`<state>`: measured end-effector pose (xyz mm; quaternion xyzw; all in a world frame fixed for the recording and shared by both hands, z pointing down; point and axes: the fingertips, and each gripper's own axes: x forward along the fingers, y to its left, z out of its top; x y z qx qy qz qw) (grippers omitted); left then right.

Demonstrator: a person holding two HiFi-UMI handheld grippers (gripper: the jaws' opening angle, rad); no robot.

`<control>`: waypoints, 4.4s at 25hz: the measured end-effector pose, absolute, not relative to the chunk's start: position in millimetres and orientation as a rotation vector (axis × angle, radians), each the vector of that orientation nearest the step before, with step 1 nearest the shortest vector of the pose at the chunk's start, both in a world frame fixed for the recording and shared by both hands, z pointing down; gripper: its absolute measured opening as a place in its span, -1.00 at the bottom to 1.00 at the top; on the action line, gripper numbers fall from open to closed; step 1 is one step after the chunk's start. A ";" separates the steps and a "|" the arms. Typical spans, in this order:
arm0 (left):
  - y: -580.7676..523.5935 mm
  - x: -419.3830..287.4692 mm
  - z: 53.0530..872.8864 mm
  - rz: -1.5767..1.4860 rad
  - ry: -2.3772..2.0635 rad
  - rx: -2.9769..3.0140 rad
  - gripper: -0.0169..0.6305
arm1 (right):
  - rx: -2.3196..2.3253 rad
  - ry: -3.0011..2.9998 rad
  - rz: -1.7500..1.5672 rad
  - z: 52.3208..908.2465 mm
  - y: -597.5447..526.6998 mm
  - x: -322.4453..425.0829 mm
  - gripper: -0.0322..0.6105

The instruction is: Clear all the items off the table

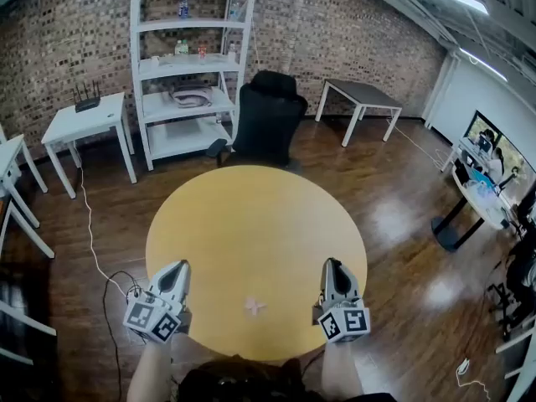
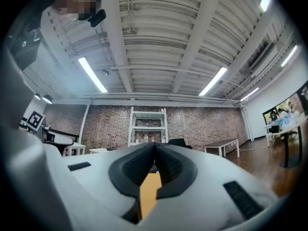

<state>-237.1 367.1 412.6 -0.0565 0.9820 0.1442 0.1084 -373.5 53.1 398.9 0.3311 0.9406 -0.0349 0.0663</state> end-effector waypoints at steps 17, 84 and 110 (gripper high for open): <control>379.4 -218.8 414.8 0.377 2.919 -0.034 -0.98 | 1.109 2.821 -0.194 408.1 76.0 -379.0 -0.90; 341.4 -262.5 485.2 0.494 3.046 -0.449 -0.97 | 0.916 3.265 0.145 526.8 87.6 -348.8 -0.89; -140.3 -170.4 424.0 0.490 2.325 -2.069 -0.97 | -0.966 2.967 -0.018 426.8 -344.3 48.3 -0.89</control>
